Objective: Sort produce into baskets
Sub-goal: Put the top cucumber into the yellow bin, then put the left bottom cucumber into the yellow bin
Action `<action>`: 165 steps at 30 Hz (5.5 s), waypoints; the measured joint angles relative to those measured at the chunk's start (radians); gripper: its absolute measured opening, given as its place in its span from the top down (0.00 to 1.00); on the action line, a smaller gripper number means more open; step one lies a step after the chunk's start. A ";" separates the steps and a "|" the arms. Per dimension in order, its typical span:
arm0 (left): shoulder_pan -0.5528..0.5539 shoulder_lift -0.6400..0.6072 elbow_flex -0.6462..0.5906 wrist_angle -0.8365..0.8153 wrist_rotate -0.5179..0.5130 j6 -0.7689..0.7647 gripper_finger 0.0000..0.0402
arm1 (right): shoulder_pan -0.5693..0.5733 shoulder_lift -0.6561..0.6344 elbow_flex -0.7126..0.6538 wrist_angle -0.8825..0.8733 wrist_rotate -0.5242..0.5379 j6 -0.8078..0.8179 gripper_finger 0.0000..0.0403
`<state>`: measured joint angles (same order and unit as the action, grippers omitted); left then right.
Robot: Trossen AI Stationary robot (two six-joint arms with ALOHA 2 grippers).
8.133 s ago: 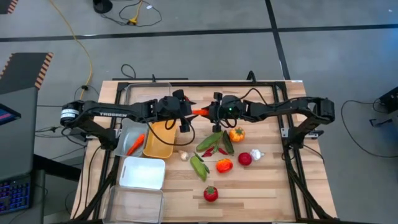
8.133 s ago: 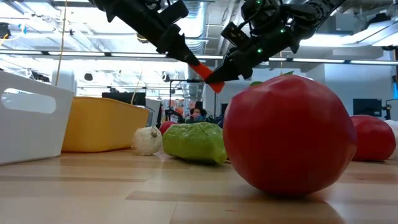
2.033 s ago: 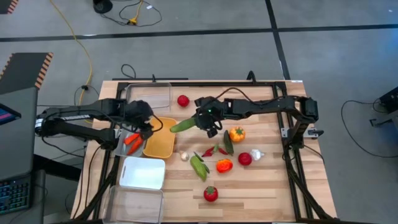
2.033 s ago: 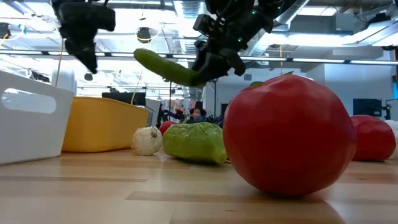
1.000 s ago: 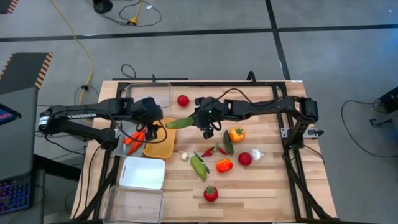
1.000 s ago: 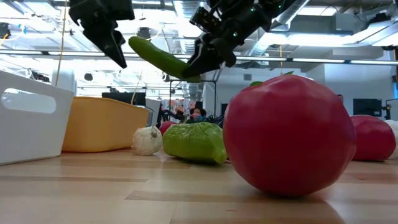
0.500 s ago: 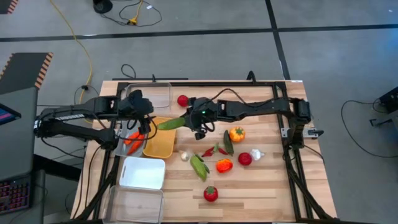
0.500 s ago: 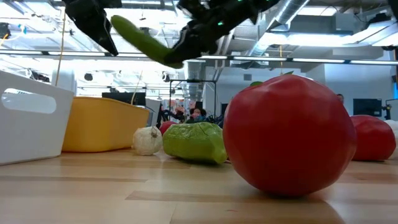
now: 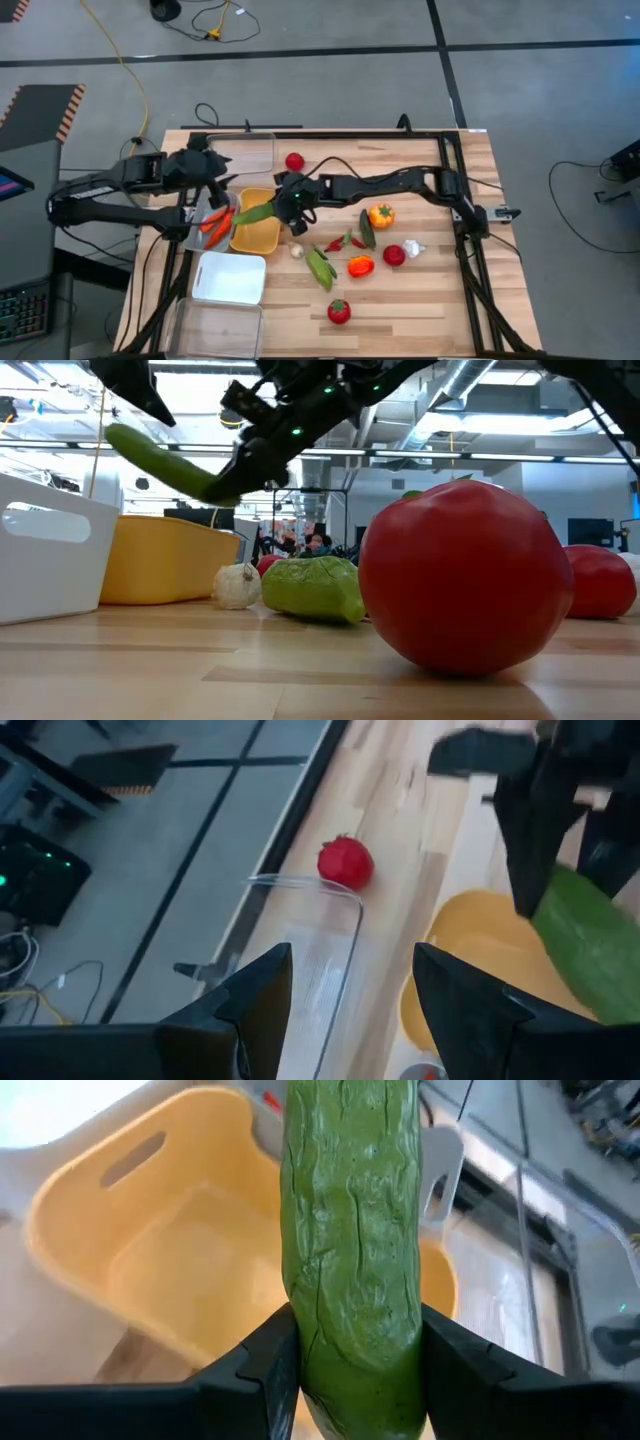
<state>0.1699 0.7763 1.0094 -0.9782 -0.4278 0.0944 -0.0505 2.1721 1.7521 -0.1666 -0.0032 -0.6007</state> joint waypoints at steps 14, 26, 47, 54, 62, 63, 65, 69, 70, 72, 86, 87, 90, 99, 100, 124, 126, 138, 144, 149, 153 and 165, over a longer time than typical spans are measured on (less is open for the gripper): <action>0.000 -0.030 0.000 -0.013 0.003 -0.008 0.51 | 0.020 0.092 0.095 -0.016 0.002 -0.020 0.46; 0.000 -0.023 0.000 -0.002 0.084 -0.054 0.51 | 0.021 0.075 0.094 -0.052 0.079 0.053 0.32; -0.020 0.365 -0.001 0.386 0.571 0.080 0.51 | -0.155 -0.463 -0.337 -0.358 0.072 0.416 0.31; -0.091 0.538 -0.001 0.550 0.640 0.087 0.51 | -0.159 -0.656 -0.546 -0.327 0.164 0.518 0.31; -0.212 0.709 -0.001 0.727 0.661 0.111 0.51 | -0.127 -0.811 -0.675 -0.316 0.194 0.642 0.31; -0.226 0.728 -0.001 0.737 0.662 0.111 0.51 | -0.122 -0.823 -0.684 -0.315 0.194 0.654 0.31; -0.256 0.771 -0.001 0.787 0.662 0.107 0.51 | -0.114 -0.839 -0.694 -0.311 0.194 0.679 0.31; -0.303 0.847 0.005 0.837 0.657 0.132 0.51 | -0.090 -0.838 -0.695 -0.309 0.193 0.688 0.31; -0.311 0.865 0.009 0.837 0.655 0.134 0.51 | -0.082 -0.831 -0.695 -0.301 0.192 0.689 0.31; -0.319 0.906 0.029 0.832 0.653 0.131 0.51 | -0.071 -0.825 -0.694 -0.286 0.192 0.690 0.31; -0.317 1.058 0.173 0.678 0.651 0.157 0.51 | -0.028 -0.742 -0.695 -0.266 0.188 0.682 0.31; -0.316 1.058 0.177 0.662 0.651 0.157 0.51 | -0.028 -0.740 -0.692 -0.260 0.188 0.682 0.31; -0.315 1.058 0.183 0.661 0.625 0.157 0.51 | -0.029 -0.726 -0.695 -0.265 0.188 0.680 0.31; -0.328 1.058 0.184 0.671 0.590 0.121 0.50 | -0.030 -0.727 -0.694 -0.263 0.188 0.680 0.31; -0.330 1.058 0.184 0.673 0.588 0.121 0.49 | -0.030 -0.728 -0.694 -0.264 0.188 0.680 0.31; -0.314 1.058 0.182 0.598 0.605 0.277 0.37 | -0.030 -0.728 -0.694 -0.266 0.188 0.680 0.31; -0.314 1.058 0.182 0.603 0.605 0.287 0.37 | -0.031 -0.728 -0.694 -0.266 0.188 0.680 0.31; -0.313 1.081 0.183 0.613 0.576 0.320 0.37 | -0.030 -0.728 -0.694 -0.265 0.188 0.680 0.31; -0.325 1.149 0.182 0.606 0.550 0.346 0.37 | -0.030 -0.728 -0.694 -0.265 0.188 0.680 0.31; -0.327 1.155 0.186 0.612 0.528 0.354 0.38 | -0.030 -0.728 -0.694 -0.263 0.188 0.680 0.31; -0.327 1.155 0.186 0.611 0.526 0.353 0.45 | -0.030 -0.728 -0.694 -0.263 0.188 0.680 0.31; -0.327 1.120 0.268 0.466 0.458 0.364 0.59 | -0.030 -0.728 -0.694 -0.267 0.188 0.680 0.31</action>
<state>-0.1574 1.8966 1.2779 -0.5117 0.0306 0.4583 -0.0803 1.4437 1.0580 -0.4333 0.1846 0.0792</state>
